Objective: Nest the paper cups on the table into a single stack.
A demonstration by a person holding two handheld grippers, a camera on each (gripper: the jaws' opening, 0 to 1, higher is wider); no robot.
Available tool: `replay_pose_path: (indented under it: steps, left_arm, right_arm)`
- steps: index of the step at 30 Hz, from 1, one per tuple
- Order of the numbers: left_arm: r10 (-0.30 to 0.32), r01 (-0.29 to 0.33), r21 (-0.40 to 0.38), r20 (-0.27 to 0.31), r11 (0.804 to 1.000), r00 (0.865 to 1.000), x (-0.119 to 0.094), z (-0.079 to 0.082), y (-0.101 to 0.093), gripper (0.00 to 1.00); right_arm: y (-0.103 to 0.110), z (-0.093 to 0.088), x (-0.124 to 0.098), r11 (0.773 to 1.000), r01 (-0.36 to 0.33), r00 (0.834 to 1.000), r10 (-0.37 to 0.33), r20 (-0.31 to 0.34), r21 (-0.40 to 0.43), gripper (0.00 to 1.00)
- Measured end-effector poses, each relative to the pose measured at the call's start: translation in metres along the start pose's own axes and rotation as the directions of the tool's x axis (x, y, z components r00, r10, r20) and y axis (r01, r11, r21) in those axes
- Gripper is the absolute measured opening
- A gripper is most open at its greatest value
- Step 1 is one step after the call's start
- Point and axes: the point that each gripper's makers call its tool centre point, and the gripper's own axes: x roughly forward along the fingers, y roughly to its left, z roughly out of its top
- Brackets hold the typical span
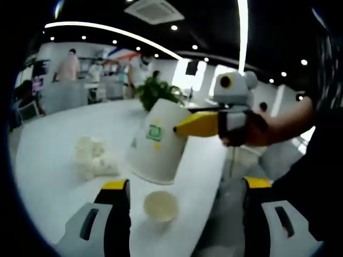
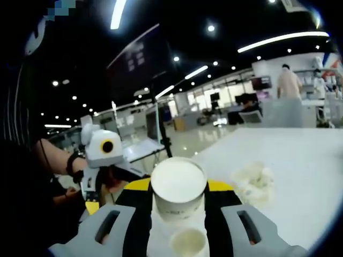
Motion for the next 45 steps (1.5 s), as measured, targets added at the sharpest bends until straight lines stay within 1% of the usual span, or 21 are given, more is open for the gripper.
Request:
replay_pose_path:
  steps: [3, 5, 10, 14, 19, 22, 25, 29, 32, 35, 37, 40, 45]
  left_arm:
    - [-0.012, 0.012, -0.015, 0.015, 1.0, 1.0, 0.0, 0.004, -0.002, 0.83]
    - [-0.017, 0.017, -0.009, 0.022, 1.0, 1.0, -0.001, 0.006, -0.004, 0.81]
    - [-0.016, 0.016, -0.007, 0.031, 1.0, 0.999, -0.003, 0.008, -0.003, 0.77]
    - [-0.013, 0.014, -0.017, 0.04, 1.0, 0.999, -0.006, 0.011, -0.002, 0.72]
    - [-0.013, 0.016, -0.046, 0.06, 0.999, 0.998, -0.009, 0.013, -0.001, 0.72]
    - [-0.012, 0.016, -0.05, 0.066, 0.999, 0.998, -0.011, 0.014, -0.001, 0.71]
    - [-0.009, 0.012, -0.046, 0.068, 0.999, 0.998, -0.013, 0.016, -0.001, 0.69]
    - [-0.006, 0.011, -0.05, 0.1, 0.999, 0.995, -0.017, 0.022, 0.0, 0.65]
    - [-0.005, 0.009, -0.04, 0.098, 0.999, 0.995, -0.018, 0.022, 0.001, 0.61]
    - [-0.01, 0.013, -0.036, 0.092, 0.999, 0.996, -0.019, 0.021, 0.0, 0.59]
    - [-0.02, 0.026, -0.056, 0.106, 0.998, 0.994, -0.02, 0.024, -0.002, 0.59]
    - [-0.019, 0.025, -0.055, 0.111, 0.998, 0.994, -0.02, 0.026, -0.002, 0.58]
    - [-0.026, 0.033, -0.058, 0.118, 0.998, 0.993, -0.021, 0.028, -0.003, 0.54]
  right_arm:
    - [0.003, -0.001, 0.001, 1.0, -0.014, 1.0, 0.014, 0.002, 0.004, 0.34]
    - [0.005, -0.001, 0.001, 1.0, -0.018, 1.0, 0.018, 0.001, 0.001, 0.34]
    - [0.007, 0.002, 0.0, 0.999, -0.028, 0.999, 0.027, 0.022, 0.021, 0.34]
    - [0.006, 0.002, -0.001, 0.998, -0.038, 0.999, 0.036, 0.037, 0.048, 0.34]
    - [0.007, -0.002, -0.002, 0.996, -0.05, 0.998, 0.048, 0.039, 0.074, 0.34]
    - [0.009, -0.004, -0.003, 0.995, -0.061, 0.998, 0.058, 0.038, 0.084, 0.34]
    - [0.009, -0.007, -0.005, 0.992, -0.069, 0.997, 0.064, 0.045, 0.105, 0.34]
    - [0.01, -0.008, -0.007, 0.985, -0.082, 0.995, 0.072, 0.071, 0.154, 0.34]
    - [0.009, -0.009, -0.009, 0.983, -0.082, 0.994, 0.07, 0.078, 0.163, 0.34]
    - [0.008, -0.01, -0.011, 0.981, -0.083, 0.994, 0.07, 0.082, 0.173, 0.34]
    - [0.008, -0.01, -0.012, 0.978, -0.089, 0.993, 0.072, 0.093, 0.19, 0.34]
    - [0.007, -0.012, -0.014, 0.975, -0.094, 0.992, 0.076, 0.098, 0.204, 0.34]
    - [0.006, -0.013, -0.016, 0.966, -0.108, 0.99, 0.083, 0.111, 0.236, 0.34]
